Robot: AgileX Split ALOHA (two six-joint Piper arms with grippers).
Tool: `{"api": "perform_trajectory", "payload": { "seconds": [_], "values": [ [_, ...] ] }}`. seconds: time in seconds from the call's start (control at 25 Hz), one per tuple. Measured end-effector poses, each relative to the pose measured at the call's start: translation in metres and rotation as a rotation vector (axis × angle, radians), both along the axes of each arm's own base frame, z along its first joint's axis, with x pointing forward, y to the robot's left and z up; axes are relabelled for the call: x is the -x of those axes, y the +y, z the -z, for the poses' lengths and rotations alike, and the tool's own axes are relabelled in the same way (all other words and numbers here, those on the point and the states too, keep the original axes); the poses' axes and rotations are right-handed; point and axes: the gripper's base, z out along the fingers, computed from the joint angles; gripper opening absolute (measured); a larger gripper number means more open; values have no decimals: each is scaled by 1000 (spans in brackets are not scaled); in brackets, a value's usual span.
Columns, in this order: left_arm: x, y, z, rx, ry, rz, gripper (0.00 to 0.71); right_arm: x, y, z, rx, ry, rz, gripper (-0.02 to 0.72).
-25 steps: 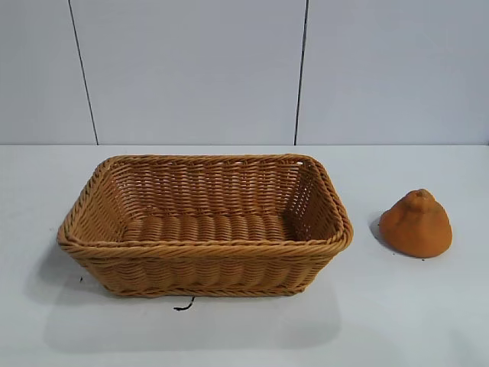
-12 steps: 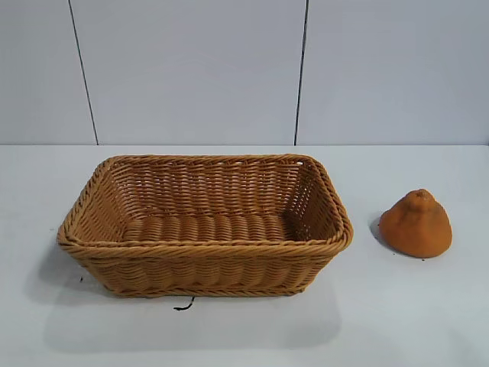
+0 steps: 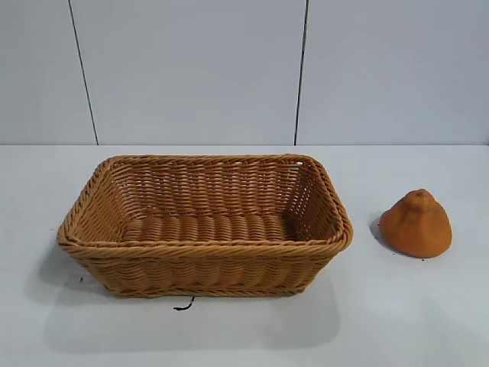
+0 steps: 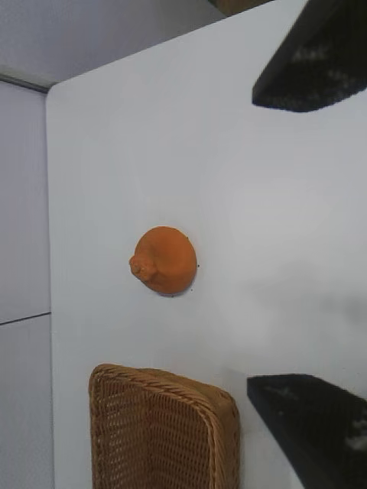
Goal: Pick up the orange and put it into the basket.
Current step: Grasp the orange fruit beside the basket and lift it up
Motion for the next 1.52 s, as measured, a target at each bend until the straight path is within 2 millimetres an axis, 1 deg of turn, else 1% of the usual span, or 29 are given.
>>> {"api": "perform_trajectory", "payload": {
  "seconds": [0.16,0.28,0.4,0.44,0.56,0.76,0.92,1.12,1.36,1.52],
  "values": [
    [0,0,0,0,0,0,697,-50,-1,-9,-3,72,0,638],
    [0,0,0,0,0,0,697,-89,-1,-5,-6,153,-1,638],
    [0,0,0,-1,0,-1,697,-124,-2,6,-7,238,-1,638],
    [0,0,0,-1,0,-1,697,-136,-2,12,-8,270,-1,638],
    [0,0,0,-2,0,-1,697,-163,-2,26,-12,326,-1,638],
    [0,0,0,-2,0,-1,697,-203,1,65,-53,444,-24,638],
    [0,0,0,-2,0,-1,697,-225,2,98,-73,527,-26,638],
    [0,0,0,-2,0,-1,697,-245,3,133,-84,592,-23,638],
    [0,0,0,-2,0,-1,697,-258,5,171,-102,658,-31,638],
    [0,0,0,-2,0,-1,697,-265,5,190,-107,663,-26,638]
  ]
}}
